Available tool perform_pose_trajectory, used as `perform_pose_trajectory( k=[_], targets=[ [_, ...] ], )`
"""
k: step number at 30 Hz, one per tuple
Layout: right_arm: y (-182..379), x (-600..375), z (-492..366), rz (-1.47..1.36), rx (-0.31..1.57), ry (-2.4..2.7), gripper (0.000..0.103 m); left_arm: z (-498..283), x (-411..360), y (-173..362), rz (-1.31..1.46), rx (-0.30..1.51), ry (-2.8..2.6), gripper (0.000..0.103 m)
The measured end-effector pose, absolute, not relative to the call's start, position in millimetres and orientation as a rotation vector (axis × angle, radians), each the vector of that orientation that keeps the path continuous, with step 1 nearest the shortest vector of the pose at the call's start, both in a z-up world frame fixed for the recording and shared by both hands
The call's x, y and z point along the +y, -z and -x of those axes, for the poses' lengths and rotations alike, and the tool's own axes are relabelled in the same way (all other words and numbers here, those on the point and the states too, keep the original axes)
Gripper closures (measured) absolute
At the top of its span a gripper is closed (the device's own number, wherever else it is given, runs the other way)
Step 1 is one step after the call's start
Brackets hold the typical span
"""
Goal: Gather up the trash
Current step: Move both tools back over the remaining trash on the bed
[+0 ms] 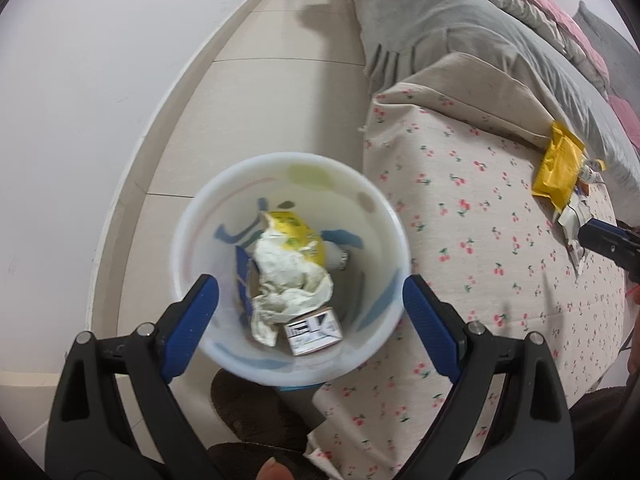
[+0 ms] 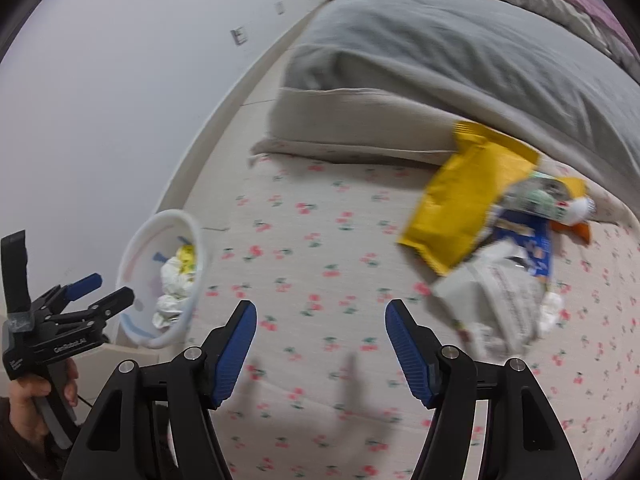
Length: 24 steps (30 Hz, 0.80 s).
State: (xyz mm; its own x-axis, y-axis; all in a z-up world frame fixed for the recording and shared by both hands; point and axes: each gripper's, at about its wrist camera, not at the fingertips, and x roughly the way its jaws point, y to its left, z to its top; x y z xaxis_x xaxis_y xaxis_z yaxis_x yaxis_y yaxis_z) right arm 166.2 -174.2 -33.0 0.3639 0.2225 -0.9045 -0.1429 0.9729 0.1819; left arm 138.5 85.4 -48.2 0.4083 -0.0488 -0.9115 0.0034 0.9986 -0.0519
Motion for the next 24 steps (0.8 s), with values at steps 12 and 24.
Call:
perform_pose_trajectory(
  k=[12, 24],
  targets=[
    [31, -260, -162, -0.14, 1.17, -0.111, 0.034, -154, 29, 43, 0.027, 1.156, 0.095, 0.01],
    [49, -336, -169, -0.202, 1.215, 0.052, 0.034, -166, -23, 46, 0.0, 1.175, 0.155, 0.01]
  ],
)
